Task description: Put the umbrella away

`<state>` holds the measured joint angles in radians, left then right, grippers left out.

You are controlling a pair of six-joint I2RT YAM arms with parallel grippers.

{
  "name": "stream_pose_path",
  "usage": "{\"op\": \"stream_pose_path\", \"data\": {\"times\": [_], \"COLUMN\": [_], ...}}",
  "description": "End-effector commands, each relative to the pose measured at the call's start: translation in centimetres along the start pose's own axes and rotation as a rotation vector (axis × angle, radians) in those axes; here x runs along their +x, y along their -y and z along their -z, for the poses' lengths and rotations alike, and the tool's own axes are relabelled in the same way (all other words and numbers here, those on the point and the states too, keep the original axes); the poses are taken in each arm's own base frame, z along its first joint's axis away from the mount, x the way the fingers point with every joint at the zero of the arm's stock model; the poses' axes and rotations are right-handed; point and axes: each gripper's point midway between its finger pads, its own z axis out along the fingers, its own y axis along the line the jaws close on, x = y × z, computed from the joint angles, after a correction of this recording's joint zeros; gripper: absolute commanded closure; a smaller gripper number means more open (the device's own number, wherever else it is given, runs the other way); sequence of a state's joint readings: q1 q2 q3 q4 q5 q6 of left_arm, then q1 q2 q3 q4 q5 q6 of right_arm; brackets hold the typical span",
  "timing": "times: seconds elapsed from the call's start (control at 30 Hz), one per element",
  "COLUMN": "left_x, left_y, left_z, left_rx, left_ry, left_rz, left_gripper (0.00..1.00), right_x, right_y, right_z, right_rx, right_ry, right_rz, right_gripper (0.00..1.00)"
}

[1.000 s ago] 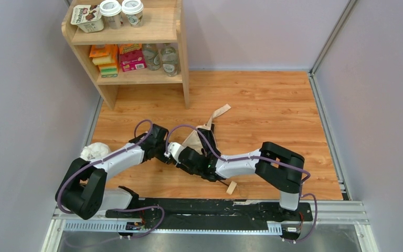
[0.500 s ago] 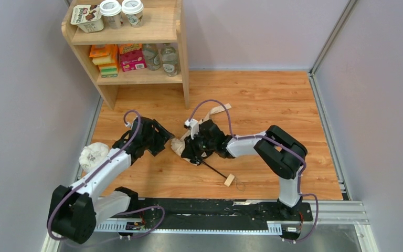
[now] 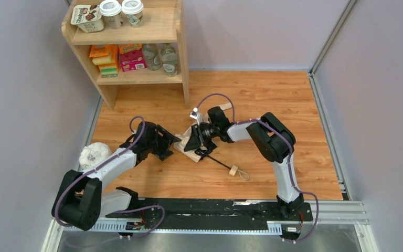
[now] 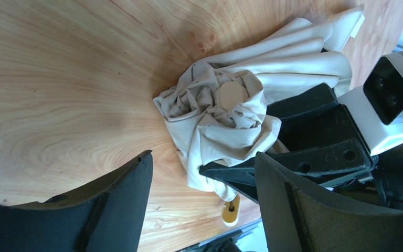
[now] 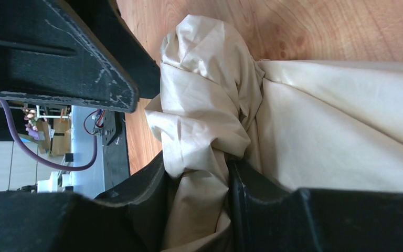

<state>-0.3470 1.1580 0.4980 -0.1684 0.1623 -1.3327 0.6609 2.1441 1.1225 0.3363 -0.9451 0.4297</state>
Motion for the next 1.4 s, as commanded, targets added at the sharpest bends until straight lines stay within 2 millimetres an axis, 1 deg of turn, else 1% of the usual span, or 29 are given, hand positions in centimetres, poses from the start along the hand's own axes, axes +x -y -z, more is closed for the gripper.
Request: {"op": "stream_pose_path", "data": {"times": [0.0,0.1,0.17,0.3,0.47,0.53,0.6,0.63,0.67,0.7,0.73,0.77,0.8,0.83,0.87,0.9,0.93,0.97,1.0,1.03,1.07,1.1,1.17,1.2,1.23,1.27,1.3,1.33,1.37], "left_x": [-0.3,-0.4,-0.5,-0.8,-0.1,0.2,0.4,0.5,0.9,1.1,1.1,1.1,1.2,1.3,1.4,1.5,1.6,1.8,2.1,2.2,2.4,2.4,2.6,2.8,2.9,3.3,3.3,3.6,3.6], "left_y": [2.8,3.3,3.3,2.4,0.6,-0.9,-3.1,-4.2,-4.9,-5.5,-6.0,-6.3,-6.9,-7.3,-7.8,-8.1,-8.6,-8.8,-9.5,-9.6,-10.2,-10.5,-11.2,-11.4,-11.4,-12.0,-11.8,-12.1,-11.9], "left_z": [-0.8,-1.4,-1.8,-2.7,-4.1,-4.6,-4.9,-5.0,-5.0,-5.2,-5.3,-5.4,-5.4,-5.4,-5.2,-5.1,-5.0,-4.8,-4.5,-4.4,-4.1,-3.9,-3.4,-3.2,-3.1,-2.7,-2.6,-2.4,-2.4], "left_rx": [0.089,0.095,0.080,0.013,-0.110,-0.173,-0.247,-0.285,-0.303,-0.322,-0.333,-0.339,-0.349,-0.363,-0.382,-0.393,-0.402,-0.407,-0.422,-0.423,-0.442,-0.454,-0.484,-0.497,-0.502,-0.538,-0.544,-0.565,-0.566], "left_ry": [-0.016,-0.022,-0.020,-0.003,0.000,-0.002,0.003,0.004,-0.002,-0.009,-0.011,-0.007,-0.010,-0.013,-0.020,-0.022,-0.028,-0.033,-0.042,-0.045,-0.051,-0.053,-0.060,-0.072,-0.077,-0.095,-0.102,-0.119,-0.127], "left_rz": [0.066,0.075,0.077,0.092,0.060,0.061,0.058,0.059,0.054,0.053,0.049,0.044,0.034,0.025,0.024,0.020,0.023,0.024,0.025,0.024,0.023,0.021,0.018,0.020,0.020,0.026,0.025,0.024,0.022], "left_gripper": [0.22,0.22,0.22,0.22,0.22,0.21,0.21,0.25,0.27,0.39,0.46,0.60,0.64,0.72,0.75,0.84,0.88,0.97,1.00,1.00,1.00,1.00,1.00,1.00,1.00,1.00,1.00,1.00,1.00], "right_x": [10.6,10.4,10.3,9.9,9.6,9.6,9.3,8.9,9.5,9.4,9.3,9.3,9.2,9.0,8.8,8.4,7.9,7.4,6.8,5.9,5.2,4.2,2.3,1.0,0.2,-0.6,-1.3,-1.7,-2.0], "right_y": [6.5,6.6,6.7,6.5,6.3,6.2,5.9,5.9,5.8,5.7,5.6,5.6,5.4,5.4,5.3,5.3,5.1,5.0,4.7,4.2,3.9,3.3,2.0,0.7,-0.2,-1.1,-2.2,-2.8,-3.4], "right_z": [1.1,1.1,1.1,1.1,1.0,0.9,0.8,0.6,0.8,0.7,0.7,0.8,0.8,1.0,1.2,1.4,1.6,2.0,2.2,2.5,2.8,3.1,3.9,4.4,4.8,5.3,5.7,6.0,6.2], "right_rx": [0.231,0.234,0.241,0.243,0.240,0.240,0.236,0.240,0.251,0.253,0.259,0.264,0.272,0.289,0.304,0.320,0.337,0.361,0.376,0.385,0.404,0.410,0.424,0.418,0.417,0.420,0.421,0.450,0.476], "right_ry": [-0.220,-0.219,-0.215,-0.212,-0.210,-0.214,-0.215,-0.211,-0.234,-0.239,-0.239,-0.241,-0.241,-0.239,-0.235,-0.229,-0.222,-0.213,-0.207,-0.194,-0.184,-0.168,-0.137,-0.106,-0.086,-0.064,-0.039,-0.023,-0.011], "right_rz": [-0.362,-0.354,-0.349,-0.330,-0.313,-0.307,-0.295,-0.269,-0.279,-0.272,-0.265,-0.261,-0.251,-0.241,-0.228,-0.215,-0.203,-0.192,-0.179,-0.161,-0.151,-0.126,-0.083,-0.038,-0.005,0.040,0.095,0.157,0.228], "right_gripper": [1.00,1.00,1.00,1.00,1.00,1.00,1.00,1.00,1.00,1.00,1.00,1.00,1.00,1.00,1.00,1.00,0.98,0.94,0.92,0.89,0.84,0.78,0.62,0.54,0.47,0.41,0.37,0.32,0.28]}}
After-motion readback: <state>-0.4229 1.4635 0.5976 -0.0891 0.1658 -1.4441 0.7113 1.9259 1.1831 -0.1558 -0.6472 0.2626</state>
